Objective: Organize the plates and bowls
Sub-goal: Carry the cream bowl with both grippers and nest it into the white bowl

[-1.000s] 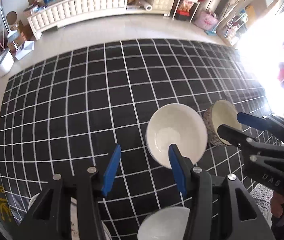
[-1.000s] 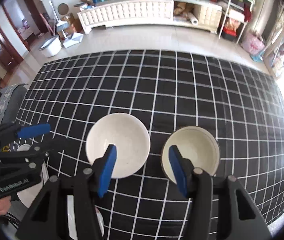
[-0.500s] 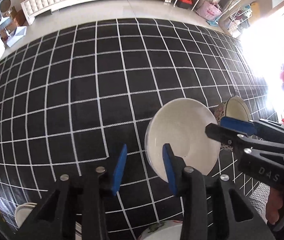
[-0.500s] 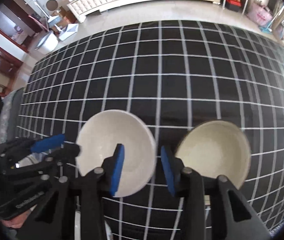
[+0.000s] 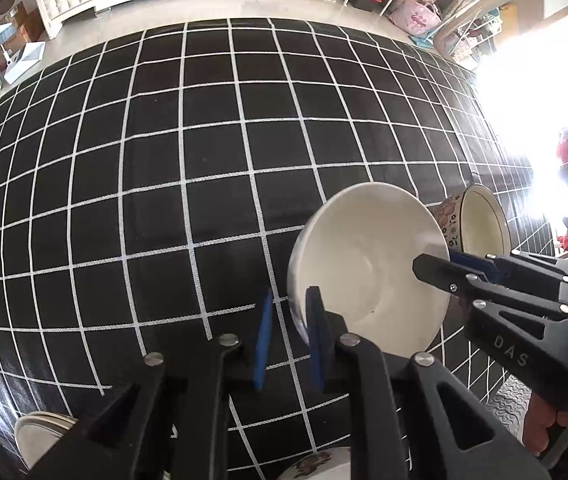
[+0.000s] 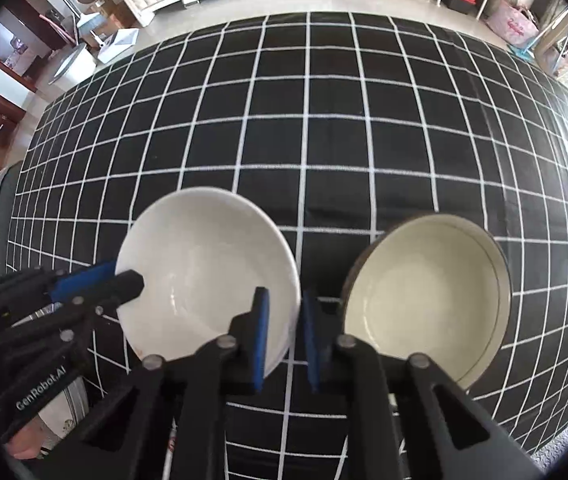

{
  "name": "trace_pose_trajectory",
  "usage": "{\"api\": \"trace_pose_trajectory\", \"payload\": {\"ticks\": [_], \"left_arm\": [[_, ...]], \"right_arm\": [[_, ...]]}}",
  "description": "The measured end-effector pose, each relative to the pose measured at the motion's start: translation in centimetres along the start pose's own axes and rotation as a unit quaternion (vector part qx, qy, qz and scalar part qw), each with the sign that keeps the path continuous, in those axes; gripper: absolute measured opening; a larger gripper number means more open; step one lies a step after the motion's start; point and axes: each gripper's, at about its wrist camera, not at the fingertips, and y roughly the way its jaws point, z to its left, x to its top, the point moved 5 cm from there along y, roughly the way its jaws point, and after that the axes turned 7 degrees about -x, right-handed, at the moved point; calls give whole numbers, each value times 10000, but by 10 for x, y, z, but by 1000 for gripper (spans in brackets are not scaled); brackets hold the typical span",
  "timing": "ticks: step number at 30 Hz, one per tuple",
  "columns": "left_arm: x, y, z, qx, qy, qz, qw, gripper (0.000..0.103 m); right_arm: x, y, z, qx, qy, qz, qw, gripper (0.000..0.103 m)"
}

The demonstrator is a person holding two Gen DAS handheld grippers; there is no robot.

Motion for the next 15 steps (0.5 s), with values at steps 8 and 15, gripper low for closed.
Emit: {"api": "trace_pose_trajectory", "payload": {"ticks": [8, 15], "left_arm": [[-1, 12, -27, 182, 201, 33, 9996, 7], [-4, -1, -44, 227, 271, -150, 9993, 7]], "right_arm": [[-19, -5, -10, -130, 128, -132, 9997, 8], [-26, -37, -1, -60, 189, -285, 9994, 8]]}}
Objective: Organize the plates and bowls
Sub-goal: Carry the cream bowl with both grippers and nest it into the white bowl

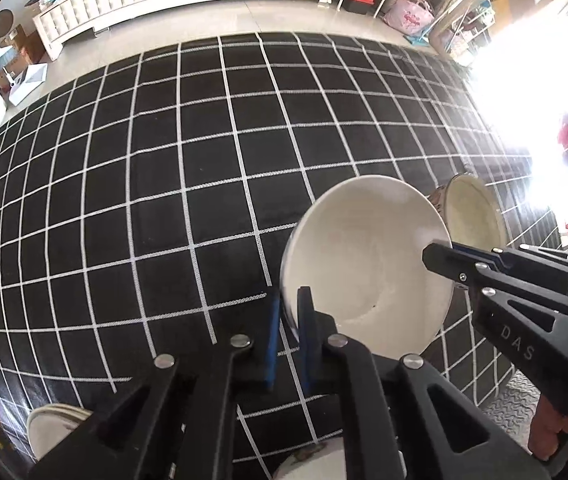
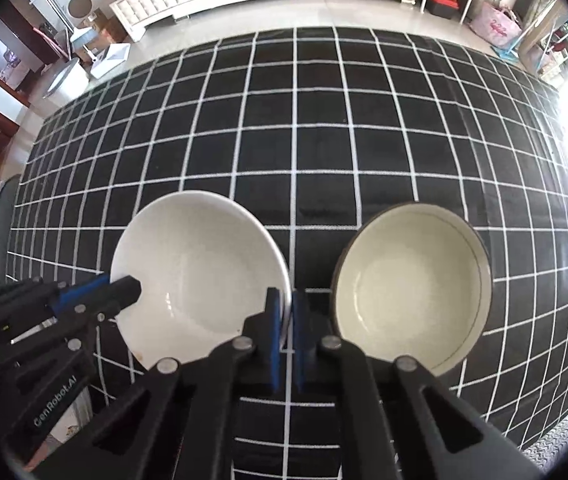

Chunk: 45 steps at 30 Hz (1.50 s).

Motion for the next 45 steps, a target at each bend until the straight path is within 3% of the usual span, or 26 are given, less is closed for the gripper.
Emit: {"api": "trace_pose_trajectory", "payload": {"ticks": [11, 16, 19, 33, 45], "left_arm": [[-26, -79, -13, 29, 20, -380, 9993, 7], [-51, -101, -12, 11, -62, -466, 9989, 7], [-67, -109, -4, -6, -103, -496, 9987, 7], [-126, -94, 9, -5, -215, -217, 9995, 7], [-153, -59, 18, 57, -348, 80, 9993, 7]], "right_arm": [[-25, -71, 8, 199, -88, -371, 9991, 8], [-48, -85, 7, 272, -136, -417, 9987, 8], [-48, -75, 31, 354, -128, -370, 9986, 8], [-104, -53, 49, 443, -70, 99, 9989, 8], [-120, -22, 54, 325, -105, 389, 9987, 8]]}}
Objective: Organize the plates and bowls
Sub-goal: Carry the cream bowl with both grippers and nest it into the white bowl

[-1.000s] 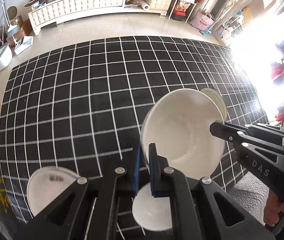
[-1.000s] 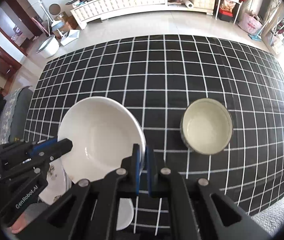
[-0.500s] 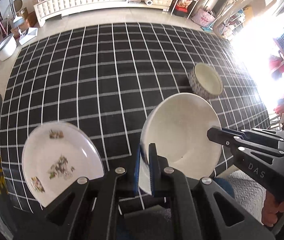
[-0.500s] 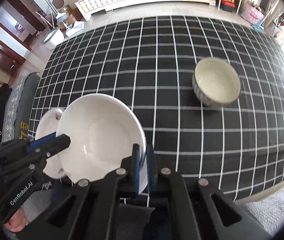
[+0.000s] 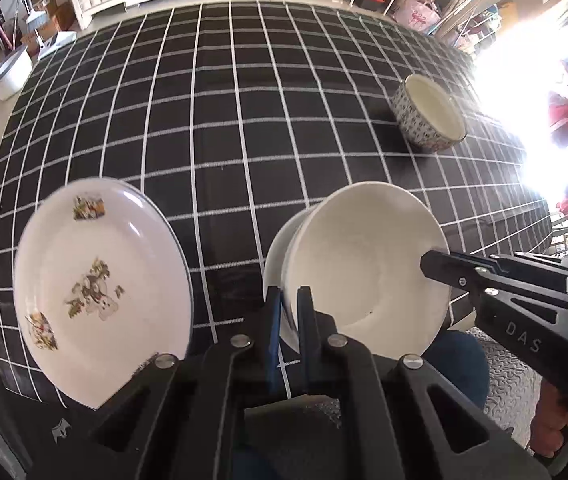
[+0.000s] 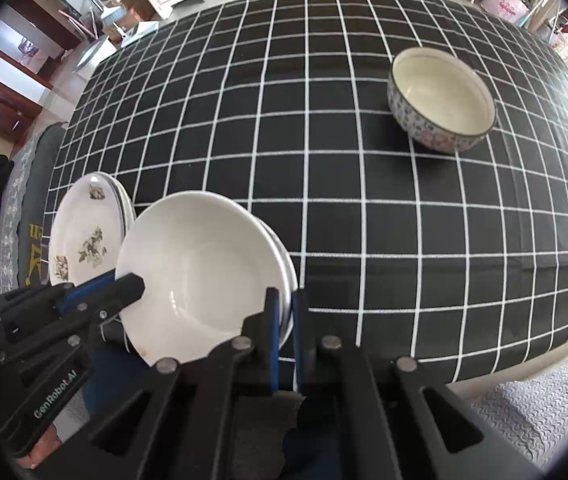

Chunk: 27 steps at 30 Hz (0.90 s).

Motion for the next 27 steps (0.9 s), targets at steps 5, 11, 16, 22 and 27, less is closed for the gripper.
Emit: {"api": "trace_pose_trajectory", "payload": {"ticks": [5, 11, 16, 22, 27], "left_arm": [[-3, 10, 0, 53, 13, 40, 10000, 7], [-2, 14, 1, 120, 50, 42, 9999, 7], [0, 16, 3, 68, 23, 31, 10000, 7], [-1, 13, 5, 128, 53, 87, 9999, 7], [0, 4, 4, 220, 106, -84, 9997, 11]], "right_arm": [[0, 6, 1, -32, -15, 48, 10000, 8], [-1, 12, 1, -48, -70, 121, 9999, 8], [-2, 15, 2, -56, -79, 139, 9999, 8], [-3, 14, 5, -104, -340, 41, 9994, 9], [-6, 9, 1, 69, -434, -146, 9989, 10]]}}
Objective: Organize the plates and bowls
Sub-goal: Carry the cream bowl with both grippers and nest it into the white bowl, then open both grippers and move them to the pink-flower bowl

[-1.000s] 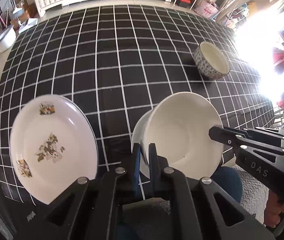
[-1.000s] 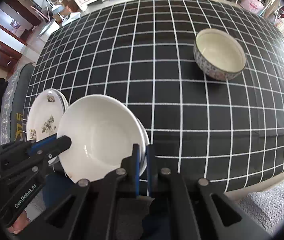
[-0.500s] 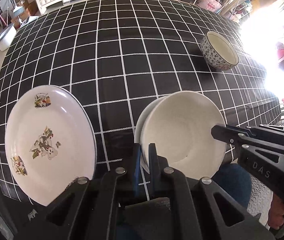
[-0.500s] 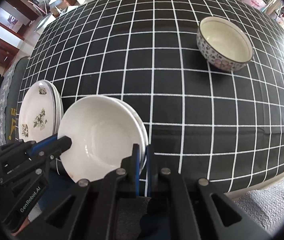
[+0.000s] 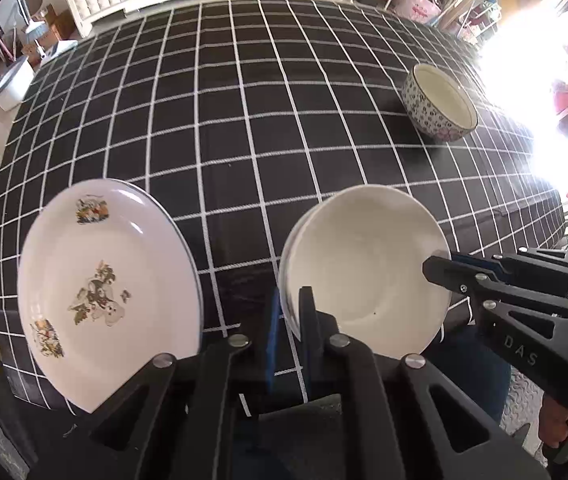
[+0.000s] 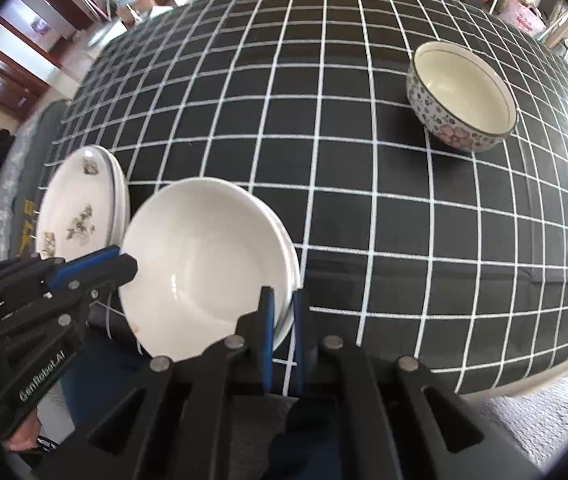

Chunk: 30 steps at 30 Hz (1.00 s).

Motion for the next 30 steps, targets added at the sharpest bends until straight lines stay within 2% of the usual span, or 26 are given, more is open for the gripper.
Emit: {"api": "trace_pose_trajectory", "payload": {"ticks": [2, 7, 10, 12, 14, 16, 17, 22, 27, 28, 30], "left_arm": [[2, -6, 0, -62, -21, -86, 9999, 20], [15, -33, -13, -158, 190, -424, 9988, 33], [26, -50, -25, -166, 311, -665, 9972, 38], [36, -61, -34, -227, 351, -794, 9960, 39], [46, -70, -44, -252, 409, -914, 9947, 39], [54, -76, -51, -227, 508, -1001, 9934, 44], [59, -79, -57, -202, 589, -1051, 9925, 46], [81, -86, -78, -224, 838, -1189, 9891, 47], [105, -71, -103, -314, 1039, -1085, 9882, 47], [111, -66, -108, -302, 1084, -1057, 9880, 53], [120, -59, -113, -235, 1103, -1109, 9874, 54]], "right_arm": [[0, -6, -1, 54, 2, -102, 9999, 14], [8, -38, -18, 188, 159, -588, 9980, 15], [15, -58, -32, 66, 219, -843, 9962, 16], [18, -71, -40, -13, 263, -1000, 9946, 25], [21, -81, -50, -50, 322, -1139, 9930, 50], [26, -96, -61, -154, 410, -1390, 9893, 64], [29, -103, -68, -253, 447, -1494, 9874, 66], [41, -119, -90, -407, 544, -1664, 9837, 68], [57, -116, -110, -474, 622, -1652, 9832, 76], [61, -115, -114, -482, 619, -1659, 9830, 77], [65, -112, -121, -479, 602, -1626, 9837, 79]]}}
